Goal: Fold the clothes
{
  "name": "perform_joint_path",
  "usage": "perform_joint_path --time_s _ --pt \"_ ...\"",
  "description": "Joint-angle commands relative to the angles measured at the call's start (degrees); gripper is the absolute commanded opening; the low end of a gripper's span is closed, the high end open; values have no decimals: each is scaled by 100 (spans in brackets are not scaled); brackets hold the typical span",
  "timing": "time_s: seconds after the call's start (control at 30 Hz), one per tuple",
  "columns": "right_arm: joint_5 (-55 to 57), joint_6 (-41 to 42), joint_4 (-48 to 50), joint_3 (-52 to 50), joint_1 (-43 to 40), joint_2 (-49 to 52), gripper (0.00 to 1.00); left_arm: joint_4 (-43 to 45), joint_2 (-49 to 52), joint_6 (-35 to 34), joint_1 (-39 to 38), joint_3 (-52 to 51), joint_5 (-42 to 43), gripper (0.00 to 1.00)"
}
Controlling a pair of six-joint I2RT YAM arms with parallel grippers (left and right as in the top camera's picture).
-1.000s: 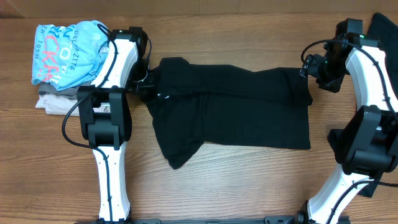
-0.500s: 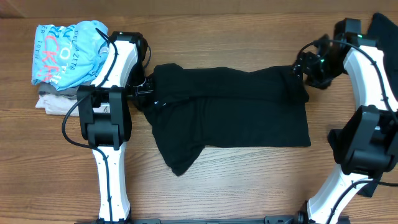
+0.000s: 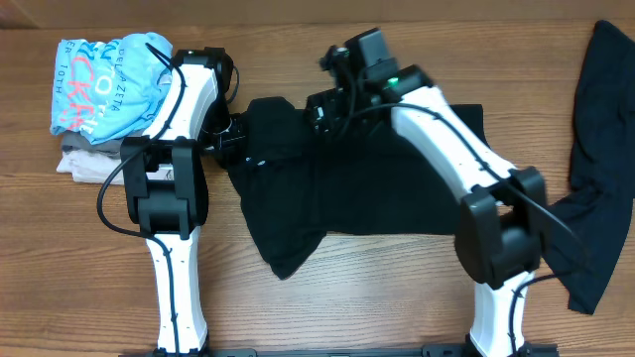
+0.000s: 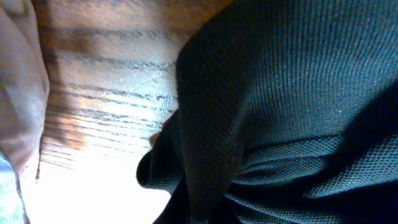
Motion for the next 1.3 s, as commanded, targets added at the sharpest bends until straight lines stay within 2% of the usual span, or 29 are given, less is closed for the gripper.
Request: perform_joint_path --time_s 0.0,0.23,0.37,0.47,0.5,0.53,0.57,0.73,1.1,1.2,1.27 --pt "417 -177 369 105 111 339 86 203 -74 -101 42 -52 177 4" --pt "-348 -374 1287 105 227 938 84 251 -74 -98 42 -52 210 4" --pt "-483 -310 1563 105 354 1169 73 251 -74 -98 42 -52 210 4" --pt "-446 33 1738 105 372 1209 35 275 -74 -98 52 -52 205 4" --pt "-426 129 1792 105 372 1209 25 275 -74 -98 55 -52 208 4" --pt "-284 332 1867 105 372 1209 11 275 -74 -98 74 -52 205 4" --pt "-177 435 1873 105 372 1209 4 275 -74 -101 94 -52 205 4" --pt "96 748 1628 105 225 1209 4 188 -74 -101 258 -50 210 4" --pt "94 892 1139 105 -271 1209 4 -667 -74 122 654 -50 -101 4" --pt "98 907 1086 105 -337 1209 4 -798 -74 133 774 -50 -35 4" --pt "103 1056 1060 105 -404 1209 4 -866 -103 485 820 -50 372 4"
